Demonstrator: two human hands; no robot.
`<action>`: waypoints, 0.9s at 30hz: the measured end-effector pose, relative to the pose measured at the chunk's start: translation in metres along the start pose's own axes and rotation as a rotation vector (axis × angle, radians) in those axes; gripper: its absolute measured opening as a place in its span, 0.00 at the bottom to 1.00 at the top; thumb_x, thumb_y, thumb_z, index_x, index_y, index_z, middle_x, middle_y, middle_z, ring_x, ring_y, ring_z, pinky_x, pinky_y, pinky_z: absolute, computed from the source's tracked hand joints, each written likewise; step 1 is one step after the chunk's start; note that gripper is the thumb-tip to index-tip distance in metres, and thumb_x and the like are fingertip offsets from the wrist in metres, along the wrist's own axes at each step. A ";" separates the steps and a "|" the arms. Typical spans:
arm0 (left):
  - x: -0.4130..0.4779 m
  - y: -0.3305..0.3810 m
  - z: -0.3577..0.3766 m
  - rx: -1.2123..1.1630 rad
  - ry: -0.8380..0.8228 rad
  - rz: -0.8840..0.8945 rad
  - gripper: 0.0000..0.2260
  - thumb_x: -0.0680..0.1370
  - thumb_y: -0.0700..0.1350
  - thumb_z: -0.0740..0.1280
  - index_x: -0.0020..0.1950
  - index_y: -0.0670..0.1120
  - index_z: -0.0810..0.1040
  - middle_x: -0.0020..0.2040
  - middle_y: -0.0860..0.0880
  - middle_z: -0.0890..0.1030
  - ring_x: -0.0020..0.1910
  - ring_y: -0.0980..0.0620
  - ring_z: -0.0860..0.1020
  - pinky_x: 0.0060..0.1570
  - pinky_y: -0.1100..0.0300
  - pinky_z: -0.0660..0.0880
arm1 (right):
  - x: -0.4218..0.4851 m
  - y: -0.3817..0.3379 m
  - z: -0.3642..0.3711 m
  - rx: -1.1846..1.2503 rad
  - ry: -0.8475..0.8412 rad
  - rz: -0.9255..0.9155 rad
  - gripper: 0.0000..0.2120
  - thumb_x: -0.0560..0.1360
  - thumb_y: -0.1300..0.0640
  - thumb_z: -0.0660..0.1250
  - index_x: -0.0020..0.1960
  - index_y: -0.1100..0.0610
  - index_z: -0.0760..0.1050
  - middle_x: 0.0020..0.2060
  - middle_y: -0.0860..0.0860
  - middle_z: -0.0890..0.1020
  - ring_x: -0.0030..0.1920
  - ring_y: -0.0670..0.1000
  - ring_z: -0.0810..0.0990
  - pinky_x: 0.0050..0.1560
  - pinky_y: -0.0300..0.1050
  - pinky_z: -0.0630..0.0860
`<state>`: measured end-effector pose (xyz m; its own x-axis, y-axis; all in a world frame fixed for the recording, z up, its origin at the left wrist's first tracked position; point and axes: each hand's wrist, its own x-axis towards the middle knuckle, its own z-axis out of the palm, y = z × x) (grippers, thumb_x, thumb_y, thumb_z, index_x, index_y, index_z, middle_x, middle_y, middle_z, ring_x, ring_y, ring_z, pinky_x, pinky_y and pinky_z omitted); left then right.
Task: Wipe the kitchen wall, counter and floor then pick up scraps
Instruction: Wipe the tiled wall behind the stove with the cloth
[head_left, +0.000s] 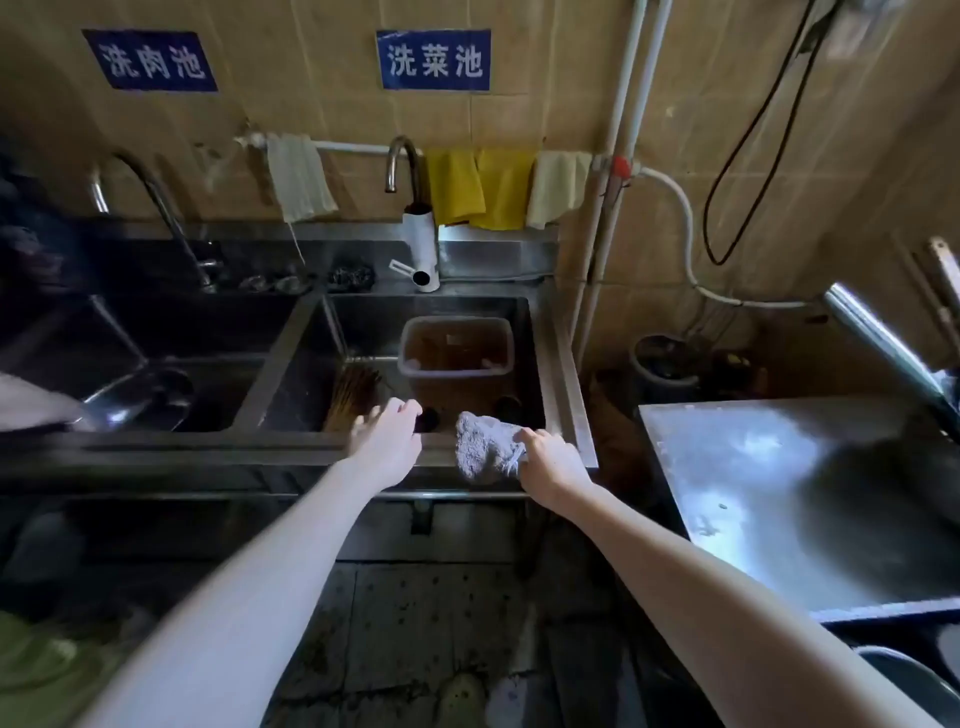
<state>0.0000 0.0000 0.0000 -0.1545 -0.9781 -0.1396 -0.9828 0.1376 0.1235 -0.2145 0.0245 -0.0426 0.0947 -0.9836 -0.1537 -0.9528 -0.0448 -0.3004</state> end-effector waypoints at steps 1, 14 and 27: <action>0.014 -0.007 0.002 -0.006 -0.032 -0.016 0.16 0.81 0.45 0.58 0.69 0.49 0.66 0.69 0.47 0.70 0.65 0.44 0.70 0.65 0.48 0.65 | 0.015 -0.004 0.005 -0.008 -0.029 0.015 0.21 0.75 0.61 0.62 0.68 0.56 0.67 0.64 0.55 0.74 0.63 0.58 0.72 0.62 0.51 0.68; 0.111 -0.060 0.055 -0.032 -0.122 0.078 0.16 0.82 0.48 0.56 0.70 0.49 0.67 0.70 0.50 0.69 0.65 0.46 0.71 0.64 0.50 0.67 | 0.099 -0.014 0.073 -0.052 -0.179 0.093 0.30 0.74 0.51 0.65 0.72 0.54 0.59 0.72 0.56 0.63 0.72 0.57 0.60 0.72 0.58 0.55; 0.161 -0.043 0.046 0.018 -0.144 0.210 0.15 0.82 0.47 0.56 0.69 0.49 0.68 0.69 0.48 0.69 0.65 0.45 0.70 0.65 0.48 0.65 | 0.083 -0.010 0.072 0.100 -0.078 0.112 0.18 0.74 0.59 0.63 0.64 0.54 0.69 0.58 0.54 0.76 0.60 0.56 0.73 0.57 0.48 0.72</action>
<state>0.0124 -0.1559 -0.0734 -0.3666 -0.8958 -0.2514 -0.9292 0.3389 0.1476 -0.1764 -0.0444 -0.1198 0.0153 -0.9648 -0.2625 -0.9254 0.0858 -0.3692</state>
